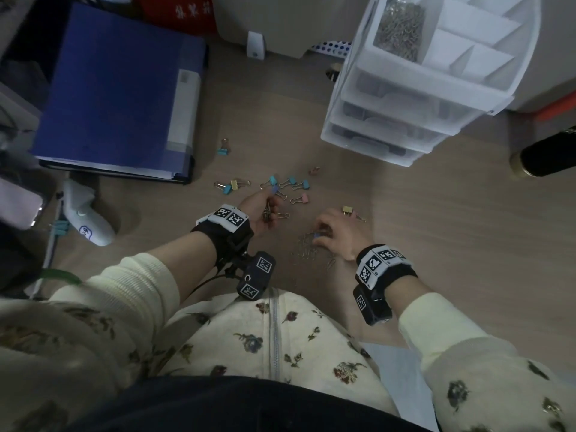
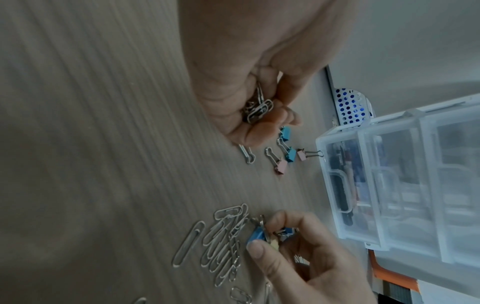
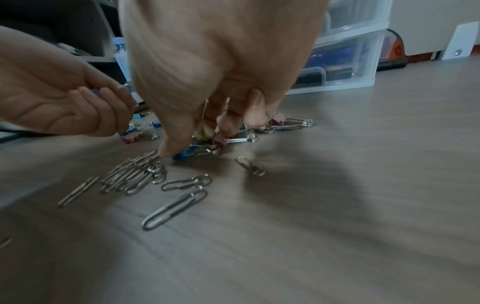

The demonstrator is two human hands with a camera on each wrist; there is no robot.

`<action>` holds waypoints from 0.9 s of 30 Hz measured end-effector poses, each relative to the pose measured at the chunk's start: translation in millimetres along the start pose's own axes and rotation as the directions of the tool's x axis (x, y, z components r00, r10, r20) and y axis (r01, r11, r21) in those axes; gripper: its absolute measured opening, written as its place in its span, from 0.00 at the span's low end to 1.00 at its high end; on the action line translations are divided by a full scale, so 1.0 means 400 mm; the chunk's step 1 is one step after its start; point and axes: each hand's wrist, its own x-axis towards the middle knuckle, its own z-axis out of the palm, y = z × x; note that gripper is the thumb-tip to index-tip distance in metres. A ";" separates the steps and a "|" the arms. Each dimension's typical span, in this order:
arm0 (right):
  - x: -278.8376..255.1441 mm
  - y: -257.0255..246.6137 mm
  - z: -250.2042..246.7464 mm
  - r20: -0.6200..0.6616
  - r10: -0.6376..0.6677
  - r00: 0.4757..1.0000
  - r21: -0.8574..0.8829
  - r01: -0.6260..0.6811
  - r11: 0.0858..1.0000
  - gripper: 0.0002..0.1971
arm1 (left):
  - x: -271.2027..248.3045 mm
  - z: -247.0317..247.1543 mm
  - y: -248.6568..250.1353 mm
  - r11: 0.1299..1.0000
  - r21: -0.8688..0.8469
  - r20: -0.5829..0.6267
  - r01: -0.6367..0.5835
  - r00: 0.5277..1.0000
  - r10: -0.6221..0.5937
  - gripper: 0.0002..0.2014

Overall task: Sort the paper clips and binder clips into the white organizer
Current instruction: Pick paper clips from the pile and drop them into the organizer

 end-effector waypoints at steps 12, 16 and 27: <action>-0.007 0.017 0.001 0.012 0.146 0.989 0.083 -0.146 0.986 0.07 | -0.001 -0.003 -0.008 1.000 0.010 0.010 -0.027 1.000 0.027 0.19; -0.002 0.024 -0.011 -0.030 0.189 0.982 0.183 -0.180 0.967 0.09 | -0.002 -0.003 -0.006 1.000 0.012 0.007 -0.023 1.000 0.023 0.17; 0.047 0.008 -0.058 -0.210 0.161 0.964 0.254 -0.106 0.961 0.08 | 0.006 -0.015 0.003 0.999 -0.047 0.010 0.004 1.000 -0.003 0.14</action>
